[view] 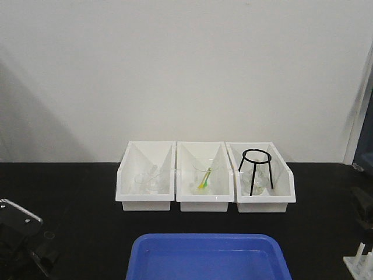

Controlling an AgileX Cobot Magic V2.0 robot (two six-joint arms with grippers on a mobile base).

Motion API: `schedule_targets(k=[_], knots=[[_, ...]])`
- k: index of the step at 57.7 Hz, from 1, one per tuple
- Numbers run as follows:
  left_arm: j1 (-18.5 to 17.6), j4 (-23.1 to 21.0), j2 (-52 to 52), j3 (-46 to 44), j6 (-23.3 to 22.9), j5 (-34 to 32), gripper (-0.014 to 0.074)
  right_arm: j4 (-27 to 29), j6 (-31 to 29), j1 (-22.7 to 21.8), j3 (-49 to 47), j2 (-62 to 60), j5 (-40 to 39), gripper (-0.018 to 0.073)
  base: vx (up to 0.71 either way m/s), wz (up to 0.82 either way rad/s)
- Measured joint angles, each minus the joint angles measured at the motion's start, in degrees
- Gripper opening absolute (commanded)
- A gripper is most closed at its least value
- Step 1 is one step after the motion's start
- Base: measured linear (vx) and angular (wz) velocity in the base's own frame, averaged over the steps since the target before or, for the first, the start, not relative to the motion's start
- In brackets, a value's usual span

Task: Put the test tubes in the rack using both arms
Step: 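Grasp the clear glass tube with the left gripper and lift it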

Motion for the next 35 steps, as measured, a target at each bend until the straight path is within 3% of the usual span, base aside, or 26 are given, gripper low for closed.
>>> schedule_targets(k=[19,35], knots=[[0.0,0.0,1.6,0.0,-0.1,-3.7,0.0464,0.0,0.0,0.0,0.0,0.0,0.0,0.0573,0.00,0.00],[0.0,0.0,1.6,0.0,-1.4,-6.7,0.0198,0.0,0.0,0.0,0.0,0.0,0.0,0.0573,0.00,0.00]])
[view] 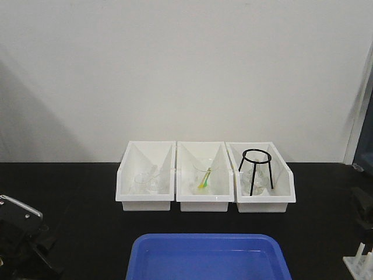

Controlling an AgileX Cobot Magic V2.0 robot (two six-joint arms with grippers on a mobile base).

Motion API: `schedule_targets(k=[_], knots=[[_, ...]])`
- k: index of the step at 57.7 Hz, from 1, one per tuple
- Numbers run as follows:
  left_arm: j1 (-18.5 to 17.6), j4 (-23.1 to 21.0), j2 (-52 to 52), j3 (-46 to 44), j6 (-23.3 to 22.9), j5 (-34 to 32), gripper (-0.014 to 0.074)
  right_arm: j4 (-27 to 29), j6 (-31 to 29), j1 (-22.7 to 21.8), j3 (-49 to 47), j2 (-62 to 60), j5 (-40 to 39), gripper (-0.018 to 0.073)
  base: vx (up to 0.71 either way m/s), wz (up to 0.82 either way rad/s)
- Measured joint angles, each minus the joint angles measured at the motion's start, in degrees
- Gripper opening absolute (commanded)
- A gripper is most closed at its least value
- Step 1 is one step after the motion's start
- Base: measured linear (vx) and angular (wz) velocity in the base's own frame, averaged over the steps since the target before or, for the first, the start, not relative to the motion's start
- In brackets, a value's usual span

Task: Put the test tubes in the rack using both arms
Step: 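Grasp the clear glass tube with the left gripper and lift it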

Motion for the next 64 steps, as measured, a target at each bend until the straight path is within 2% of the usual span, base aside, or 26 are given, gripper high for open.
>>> schedule_targets(k=[12,36,64], knots=[[0.0,0.0,0.0,0.0,-0.3,-0.1,-0.0024,0.0,0.0,0.0,0.0,0.0,0.0,0.0573,0.00,0.00],[0.0,0.0,-0.8,0.0,-0.3,-2.2,-0.0020,0.0,0.0,0.0,0.0,0.0,0.1,0.0573,0.00,0.00],[0.0,0.0,-10.2,0.0,-0.3,-3.4,-0.0020,0.0,0.0,0.0,0.0,0.0,0.2,0.0573,0.00,0.00]])
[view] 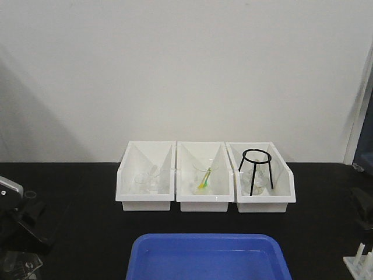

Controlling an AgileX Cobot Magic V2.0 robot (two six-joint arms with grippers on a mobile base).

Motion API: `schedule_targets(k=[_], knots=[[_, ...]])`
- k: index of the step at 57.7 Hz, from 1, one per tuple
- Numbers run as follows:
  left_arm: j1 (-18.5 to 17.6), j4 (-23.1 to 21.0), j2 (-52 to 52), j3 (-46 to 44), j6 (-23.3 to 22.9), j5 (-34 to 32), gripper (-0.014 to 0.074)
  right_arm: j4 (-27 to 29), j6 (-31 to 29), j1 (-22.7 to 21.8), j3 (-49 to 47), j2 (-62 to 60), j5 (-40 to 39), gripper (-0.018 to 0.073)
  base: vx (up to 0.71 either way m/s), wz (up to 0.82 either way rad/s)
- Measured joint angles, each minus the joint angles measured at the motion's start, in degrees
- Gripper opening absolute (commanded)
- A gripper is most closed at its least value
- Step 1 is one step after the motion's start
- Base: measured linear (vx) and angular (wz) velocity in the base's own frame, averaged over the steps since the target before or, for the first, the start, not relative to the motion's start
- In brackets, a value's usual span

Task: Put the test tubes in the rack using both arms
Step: 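Grasp the clear glass tube with the left gripper and lift it, then carry the tube toward the right gripper in front of the robot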

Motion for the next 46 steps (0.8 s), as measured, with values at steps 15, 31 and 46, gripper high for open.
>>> schedule_targets(k=[15,31,46], knots=[[0.0,0.0,-7.2,0.0,-0.6,-0.1,-0.0020,0.0,0.0,0.0,0.0,0.0,0.0,0.0573,0.00,0.00],[0.0,0.0,-14.9,0.0,-6.8,-0.1,-0.0017,0.0,0.0,0.0,0.0,0.0,0.0,0.0573,0.00,0.00],[0.0,0.0,-19.4,0.0,-31.8,0.0,-0.0017,0.0,0.0,0.0,0.0,0.0,0.0,0.0573,0.00,0.00]])
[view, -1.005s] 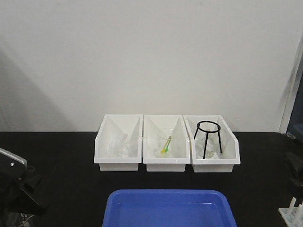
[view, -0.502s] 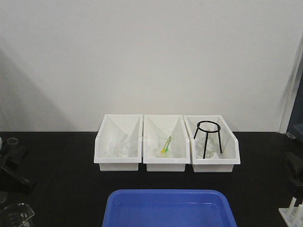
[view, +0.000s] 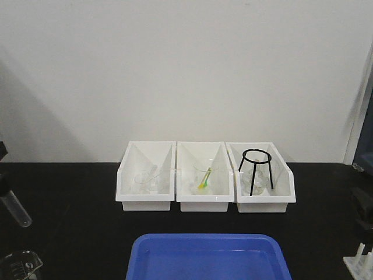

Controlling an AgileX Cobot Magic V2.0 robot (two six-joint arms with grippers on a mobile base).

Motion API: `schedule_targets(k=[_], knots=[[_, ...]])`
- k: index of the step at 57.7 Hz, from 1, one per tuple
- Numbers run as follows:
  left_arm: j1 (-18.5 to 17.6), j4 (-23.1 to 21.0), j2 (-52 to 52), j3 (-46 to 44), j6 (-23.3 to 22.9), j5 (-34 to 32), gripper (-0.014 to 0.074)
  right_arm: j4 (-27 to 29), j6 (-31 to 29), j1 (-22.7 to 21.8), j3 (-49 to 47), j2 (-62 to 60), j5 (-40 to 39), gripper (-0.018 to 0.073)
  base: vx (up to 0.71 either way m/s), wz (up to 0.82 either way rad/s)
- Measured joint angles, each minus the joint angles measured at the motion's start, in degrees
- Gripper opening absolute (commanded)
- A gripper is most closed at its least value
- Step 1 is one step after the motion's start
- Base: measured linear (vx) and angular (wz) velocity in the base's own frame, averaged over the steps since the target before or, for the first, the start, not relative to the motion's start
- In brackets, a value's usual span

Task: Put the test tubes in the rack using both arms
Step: 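Carry the tube toward the right gripper in front of the robot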

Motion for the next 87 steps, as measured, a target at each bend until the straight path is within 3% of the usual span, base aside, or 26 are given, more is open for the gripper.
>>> schedule_targets(k=[5,11,17,24,29,35,42,58,68,75,83,87], knots=[[-0.4,0.0,-0.2,0.0,-12.2,0.6,-0.0017,0.0,0.0,0.0,0.0,0.0,-0.1,0.0573,0.00,0.00],[-1.7,1.4,-0.2,0.1,-22.2,2.2,-0.0017,-0.3,0.0,0.0,0.0,0.0,-0.1,0.0568,0.00,0.00],[-3.9,5.1,-0.2,0.2,-28.4,2.8,-0.0017,-1.8,0.0,0.0,0.0,0.0,-0.1,0.0552,0.00,0.00],[-7.2,9.3,-0.2,0.2,-32.1,3.0,-0.0017,-4.2,0.3,0.3,0.0,0.0,-0.4,0.0520,0.00,0.00],[-9.2,10.9,-0.2,0.2,-33.5,2.9,-0.0017,-7.4,0.5,2.9,0.0,0.0,-0.5,0.0494,0.00,0.00],[-12.2,11.7,0.6,0.2,-33.9,2.2,-0.0017,-14.5,0.8,10.0,0.0,0.0,-0.6,0.0477,0.00,0.00],[-15.5,11.8,2.2,0.2,-34.1,1.4,-0.0017,-18.7,1.5,18.3,0.0,0.0,-0.6,0.0477,0.00,0.00],[-22.2,11.9,5.7,0.3,-34.2,-0.6,-0.0017,-19.4,4.7,32.6,-3.3,3.3,0.5,0.0477,0.00,0.00],[-24.2,12.8,8.2,0.3,-34.2,-2.7,-0.0017,-19.4,6.8,39.9,-5.8,8.6,3.3,0.0477,0.00,0.00],[-24.5,18.4,10.3,0.3,-34.2,-4.1,-0.0017,-19.3,7.5,42.8,-7.3,12.0,4.1,0.0477,0.00,0.00],[-24.5,28.1,11.5,0.3,-34.2,-7.4,-0.0015,-18.3,9.7,43.3,-7.8,15.0,3.8,0.0477,0.00,0.00],[-24.5,30.4,11.7,0.3,-34.2,-9.5,-0.0015,-18.1,10.7,43.3,-7.8,15.8,2.8,0.0477,0.00,0.00]])
